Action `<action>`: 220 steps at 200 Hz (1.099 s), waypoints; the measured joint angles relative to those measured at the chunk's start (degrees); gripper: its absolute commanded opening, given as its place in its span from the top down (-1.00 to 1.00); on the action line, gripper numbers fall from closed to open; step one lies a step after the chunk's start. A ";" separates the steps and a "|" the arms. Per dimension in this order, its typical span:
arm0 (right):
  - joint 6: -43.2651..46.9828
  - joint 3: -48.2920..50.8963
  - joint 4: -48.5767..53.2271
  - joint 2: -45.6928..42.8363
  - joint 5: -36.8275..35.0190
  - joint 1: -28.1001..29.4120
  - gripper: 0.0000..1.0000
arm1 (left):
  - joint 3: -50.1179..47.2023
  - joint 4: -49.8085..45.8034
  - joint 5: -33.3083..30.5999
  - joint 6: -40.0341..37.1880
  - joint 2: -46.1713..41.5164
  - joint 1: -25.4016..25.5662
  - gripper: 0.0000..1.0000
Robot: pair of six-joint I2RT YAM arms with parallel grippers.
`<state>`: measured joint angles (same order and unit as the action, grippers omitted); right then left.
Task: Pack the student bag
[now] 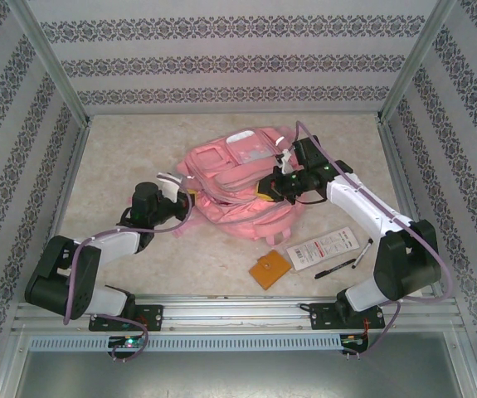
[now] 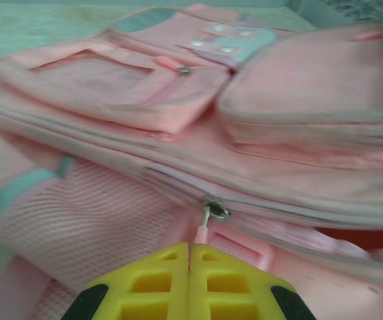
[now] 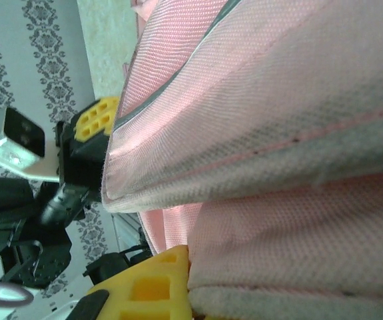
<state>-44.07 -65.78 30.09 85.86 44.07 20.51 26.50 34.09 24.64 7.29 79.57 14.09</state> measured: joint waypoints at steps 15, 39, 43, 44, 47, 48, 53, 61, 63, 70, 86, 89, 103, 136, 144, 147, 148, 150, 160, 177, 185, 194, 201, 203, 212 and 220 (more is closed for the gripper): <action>0.59 -0.07 0.92 0.00 0.35 -0.02 1.00 | 1.81 -1.16 -4.13 1.44 2.38 -0.04 1.00; 1.09 -0.07 2.10 -0.37 0.55 0.28 1.00 | 5.95 -3.85 -11.04 3.13 7.58 -0.85 1.00; 1.25 -0.07 2.27 -0.50 0.59 0.33 1.00 | 6.43 -4.15 -12.02 3.32 8.13 -1.07 1.00; 1.25 -0.07 2.29 -0.52 0.59 0.35 1.00 | 6.60 -4.26 -12.28 3.39 8.35 -1.09 1.00; 1.40 -0.09 2.38 -0.63 0.59 0.39 1.00 | 6.93 -4.42 -12.98 3.52 8.74 -1.09 1.00; 1.46 -0.07 2.45 -0.68 0.61 0.46 1.00 | 6.99 -4.46 -13.16 3.54 8.83 -1.09 1.00; 1.70 -0.09 2.60 -0.83 0.59 0.70 1.00 | 7.45 -4.66 -14.21 3.69 9.29 -1.18 1.00; 2.10 -0.09 2.93 -1.03 0.59 1.11 1.00 | 7.78 -4.61 -15.34 3.72 9.60 -1.36 1.00; 2.12 -0.09 2.99 -1.11 0.61 1.18 1.00 | 7.78 -4.55 -15.63 3.74 9.60 -1.36 1.00; 2.29 -0.09 3.28 -1.20 0.59 1.53 1.00 | 7.74 -4.15 -16.00 3.72 9.51 -1.38 1.00; 2.08 -0.07 4.02 -1.49 0.13 2.23 0.74 | 6.62 -1.73 -15.85 3.48 8.52 -1.42 0.65; 2.08 -0.07 4.09 -1.53 -0.22 2.32 0.66 | 6.29 -1.44 -15.61 3.50 8.11 -1.42 0.60; 1.05 0.35 3.74 -2.05 -2.34 3.43 0.21 | 5.01 -1.11 -13.11 2.21 4.79 -1.46 0.44; -4.42 3.45 2.78 -4.09 -9.66 8.04 -0.10 | 8.79 -7.69 -4.33 -2.14 -4.61 -1.42 0.25; -5.55 4.31 2.91 -4.52 -11.28 8.22 -0.13 | 11.21 -10.34 -2.05 -3.04 -5.44 -1.29 0.15; -6.03 4.63 3.02 -4.79 -12.00 8.15 -0.15 | 12.09 -11.26 -1.20 -3.87 -5.66 -1.22 0.12; -6.34 4.83 3.04 -4.96 -12.41 8.07 -0.15 | 12.52 -11.80 -0.74 -4.42 -5.77 -1.11 0.11; -6.43 5.03 3.02 -5.07 -12.79 7.98 -0.17 | 13.16 -12.59 -0.22 -4.55 -5.90 -1.01 0.10; -7.30 6.56 3.28 -6.56 -15.63 6.99 -0.20 | 15.74 -16.55 2.54 -8.04 -6.60 0.04 0.02; -8.04 9.09 4.70 -10.29 -20.17 4.79 -0.25 | 18.10 -24.20 5.68 -16.35 -8.11 4.85 -0.03; -8.07 9.86 5.86 -12.26 -22.29 3.89 -0.26 | 18.43 -27.23 6.99 -19.82 -8.48 7.41 -0.03; -7.82 10.38 7.02 -14.16 -24.28 3.13 -0.27 | 18.56 -29.83 8.13 -22.71 -8.35 10.01 -0.03; -7.34 10.69 8.00 -15.54 -25.79 2.78 -0.27 | 18.62 -31.34 8.44 -24.17 -7.93 11.37 -0.05; -7.13 10.80 8.26 -15.96 -26.32 2.62 -0.27 | 18.67 -31.82 8.44 -24.65 -7.69 11.72 -0.05; -6.54 11.13 9.31 -17.25 -27.91 2.45 -0.27 | 18.99 -33.38 8.59 -26.29 -6.45 12.79 -0.08; -5.97 11.54 10.19 -18.21 -29.27 2.05 -0.27 | 19.63 -34.45 8.31 -27.80 -4.90 13.66 -0.12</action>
<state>-50.04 -54.24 40.27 67.66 14.81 22.57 46.13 -0.36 32.95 -20.51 74.67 27.75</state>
